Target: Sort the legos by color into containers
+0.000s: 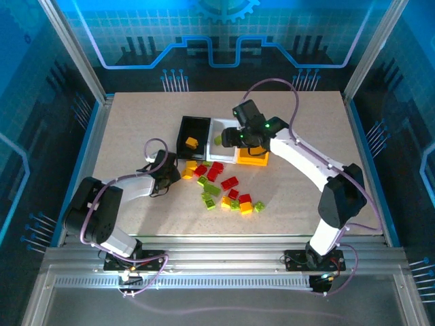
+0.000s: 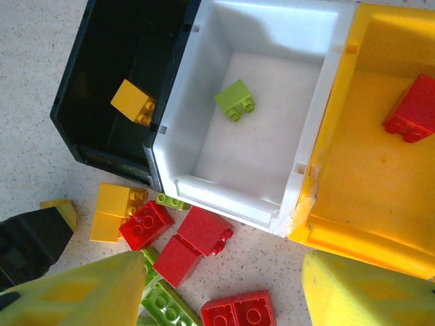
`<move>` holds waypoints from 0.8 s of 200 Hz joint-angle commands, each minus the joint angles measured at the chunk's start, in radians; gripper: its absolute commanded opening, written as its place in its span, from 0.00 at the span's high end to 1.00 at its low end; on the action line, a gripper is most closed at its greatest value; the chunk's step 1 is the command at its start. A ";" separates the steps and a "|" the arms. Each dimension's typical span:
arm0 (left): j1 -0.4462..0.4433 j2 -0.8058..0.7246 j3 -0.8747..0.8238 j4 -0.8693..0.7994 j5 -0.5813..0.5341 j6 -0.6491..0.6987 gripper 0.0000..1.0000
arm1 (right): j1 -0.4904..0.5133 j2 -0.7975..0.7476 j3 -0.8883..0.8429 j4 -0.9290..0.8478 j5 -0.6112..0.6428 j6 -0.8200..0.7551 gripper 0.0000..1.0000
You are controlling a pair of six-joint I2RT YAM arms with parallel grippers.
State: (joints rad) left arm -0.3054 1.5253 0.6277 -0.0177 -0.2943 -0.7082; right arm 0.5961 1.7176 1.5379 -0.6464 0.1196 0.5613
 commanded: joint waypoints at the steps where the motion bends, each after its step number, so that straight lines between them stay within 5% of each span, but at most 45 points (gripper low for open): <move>1: -0.001 -0.054 -0.028 0.001 0.045 -0.013 0.65 | -0.019 -0.045 -0.026 0.027 0.008 0.023 0.36; 64: -0.049 -0.250 0.132 -0.160 0.028 -0.003 0.69 | -0.056 -0.135 -0.166 0.081 -0.005 0.063 0.37; 160: -0.049 0.322 0.665 -0.177 -0.046 0.078 0.70 | -0.062 -0.264 -0.360 0.080 -0.048 0.060 0.36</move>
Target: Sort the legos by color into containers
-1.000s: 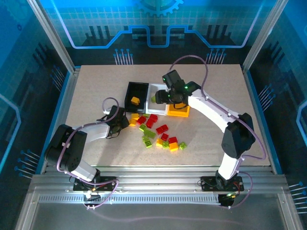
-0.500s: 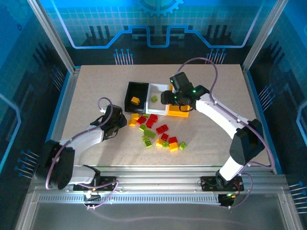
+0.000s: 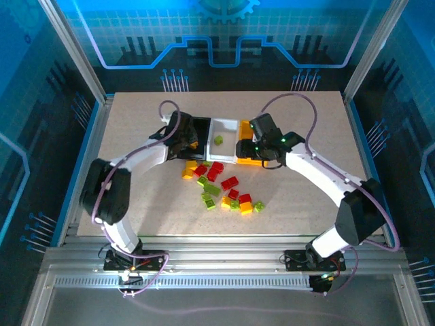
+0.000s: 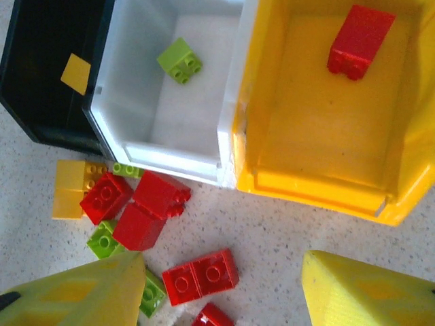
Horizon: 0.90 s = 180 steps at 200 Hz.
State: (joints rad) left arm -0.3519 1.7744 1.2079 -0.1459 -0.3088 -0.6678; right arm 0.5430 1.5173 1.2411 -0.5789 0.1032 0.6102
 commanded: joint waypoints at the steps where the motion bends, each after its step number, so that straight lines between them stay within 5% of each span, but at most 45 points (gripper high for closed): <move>1: -0.002 0.076 0.087 -0.049 -0.033 0.038 0.70 | -0.009 -0.066 -0.066 0.012 -0.033 0.011 0.36; 35: -0.005 0.158 0.169 -0.080 -0.018 0.045 0.63 | -0.009 -0.135 -0.163 0.010 -0.045 0.010 0.36; 91: -0.054 0.118 0.183 -0.087 -0.003 0.061 0.31 | -0.009 -0.172 -0.246 -0.015 -0.070 -0.015 0.27; 148: -0.093 -0.211 -0.113 0.024 0.129 -0.027 0.01 | 0.063 -0.093 -0.277 -0.037 -0.070 -0.009 0.22; 180: -0.144 -0.403 -0.291 -0.002 0.154 -0.050 0.01 | 0.086 -0.110 -0.345 -0.087 -0.026 0.029 0.23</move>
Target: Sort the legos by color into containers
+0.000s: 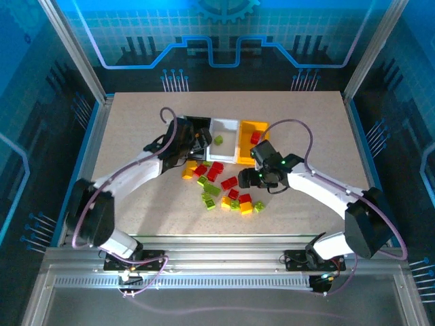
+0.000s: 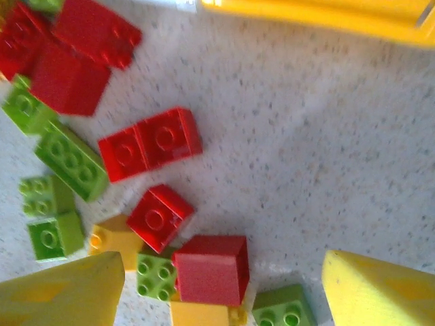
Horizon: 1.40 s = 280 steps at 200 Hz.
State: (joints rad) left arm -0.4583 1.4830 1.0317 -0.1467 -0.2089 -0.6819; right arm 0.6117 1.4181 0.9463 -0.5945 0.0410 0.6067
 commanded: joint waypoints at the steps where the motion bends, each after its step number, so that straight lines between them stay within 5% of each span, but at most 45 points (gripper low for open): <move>1: -0.039 -0.118 -0.121 -0.002 0.056 -0.037 0.01 | 0.017 -0.013 -0.053 -0.074 0.037 0.033 0.24; 69: -0.048 -0.421 -0.365 -0.122 0.035 -0.109 0.01 | 0.048 -0.112 -0.182 -0.206 0.084 0.057 0.36; 125: -0.044 -0.423 -0.363 -0.161 0.005 -0.111 0.01 | 0.120 -0.002 -0.159 -0.129 0.101 0.059 0.34; 202: -0.034 -0.424 -0.362 -0.167 0.010 -0.111 0.01 | 0.079 0.106 -0.129 -0.016 0.138 0.029 0.39; 241: -0.031 -0.418 -0.358 -0.177 0.009 -0.104 0.01 | 0.068 0.163 -0.131 -0.036 0.126 0.024 0.52; 280: -0.030 -0.425 -0.367 -0.171 0.002 -0.104 0.01 | 0.051 0.045 -0.140 -0.075 0.134 0.025 0.66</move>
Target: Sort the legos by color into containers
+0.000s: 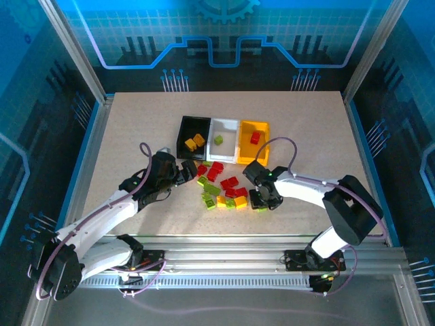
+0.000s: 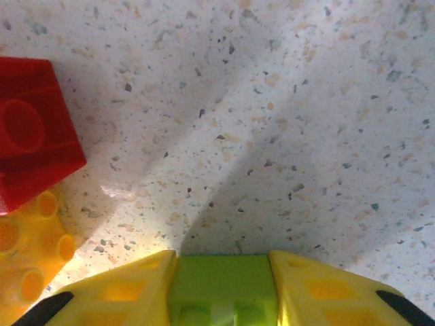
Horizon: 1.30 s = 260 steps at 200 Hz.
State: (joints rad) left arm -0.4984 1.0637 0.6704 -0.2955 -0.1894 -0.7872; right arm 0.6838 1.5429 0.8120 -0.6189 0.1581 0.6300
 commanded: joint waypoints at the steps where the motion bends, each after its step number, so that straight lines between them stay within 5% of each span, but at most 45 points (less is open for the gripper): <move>1: 0.009 -0.006 -0.007 -0.022 -0.017 0.002 0.01 | -0.023 -0.083 -0.003 -0.053 0.018 0.001 0.66; 46: 0.009 -0.026 -0.036 -0.021 -0.017 -0.005 0.01 | -0.049 -0.098 0.271 -0.093 0.020 -0.090 0.68; 168: -0.004 0.047 -0.065 0.001 0.109 0.039 0.01 | -0.101 0.678 1.176 -0.153 0.057 -0.130 0.65; 226: -0.015 0.163 -0.020 0.013 0.128 0.095 0.07 | -0.116 0.702 1.248 -0.168 0.027 -0.121 0.32; 260: -0.070 0.254 0.036 0.004 0.157 0.140 0.13 | -0.118 0.609 1.166 -0.133 0.021 -0.113 0.28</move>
State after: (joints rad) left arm -0.5255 1.2629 0.6403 -0.2989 -0.0784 -0.7044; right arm 0.5747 2.2551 2.0235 -0.7563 0.1928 0.5079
